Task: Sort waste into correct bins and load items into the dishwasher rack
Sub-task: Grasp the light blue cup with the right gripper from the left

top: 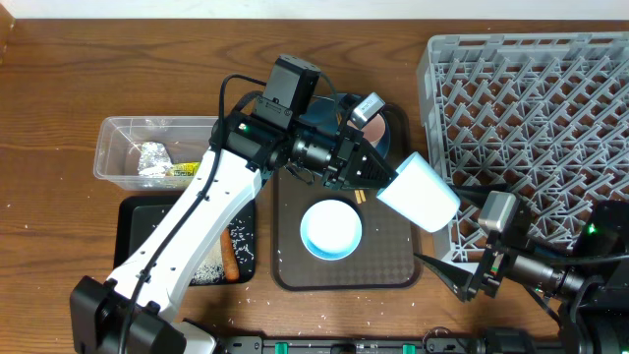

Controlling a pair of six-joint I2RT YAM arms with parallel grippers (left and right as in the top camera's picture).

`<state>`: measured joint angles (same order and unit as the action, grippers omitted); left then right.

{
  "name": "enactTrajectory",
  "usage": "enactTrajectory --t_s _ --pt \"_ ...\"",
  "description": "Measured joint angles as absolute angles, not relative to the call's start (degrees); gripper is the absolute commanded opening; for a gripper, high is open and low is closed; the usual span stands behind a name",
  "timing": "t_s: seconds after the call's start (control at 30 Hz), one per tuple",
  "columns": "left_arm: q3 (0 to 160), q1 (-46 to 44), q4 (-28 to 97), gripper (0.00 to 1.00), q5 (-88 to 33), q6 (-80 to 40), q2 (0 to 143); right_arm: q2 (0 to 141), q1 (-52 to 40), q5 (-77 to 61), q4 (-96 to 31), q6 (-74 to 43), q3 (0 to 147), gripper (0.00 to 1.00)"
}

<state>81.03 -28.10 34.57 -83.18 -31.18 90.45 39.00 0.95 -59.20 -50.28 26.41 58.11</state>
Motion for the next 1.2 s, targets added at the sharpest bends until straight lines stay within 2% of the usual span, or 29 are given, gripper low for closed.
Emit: enactTrajectory --t_s 0.1,0.2,0.67,0.97,1.2 --pt "81.03 -28.1 34.57 0.06 -83.13 -31.18 90.45 39.0 0.95 -59.22 -49.84 26.44 58.11 0.97" --pt "81.03 -28.1 34.57 0.06 -83.15 -31.18 90.45 39.0 0.95 -59.16 -49.8 26.52 58.11 0.89" --pt "81.03 -29.85 34.57 0.06 -82.52 -31.05 90.45 42.76 0.95 -60.18 -46.89 26.44 58.08 0.85" --pt "81.03 -29.74 34.57 0.07 -82.35 -30.74 90.45 44.6 1.04 -62.33 -44.99 26.41 58.08 0.6" --pt "81.03 -29.65 34.26 0.08 -82.35 -29.28 90.45 44.62 1.21 -63.09 -39.38 22.46 57.67 0.6"
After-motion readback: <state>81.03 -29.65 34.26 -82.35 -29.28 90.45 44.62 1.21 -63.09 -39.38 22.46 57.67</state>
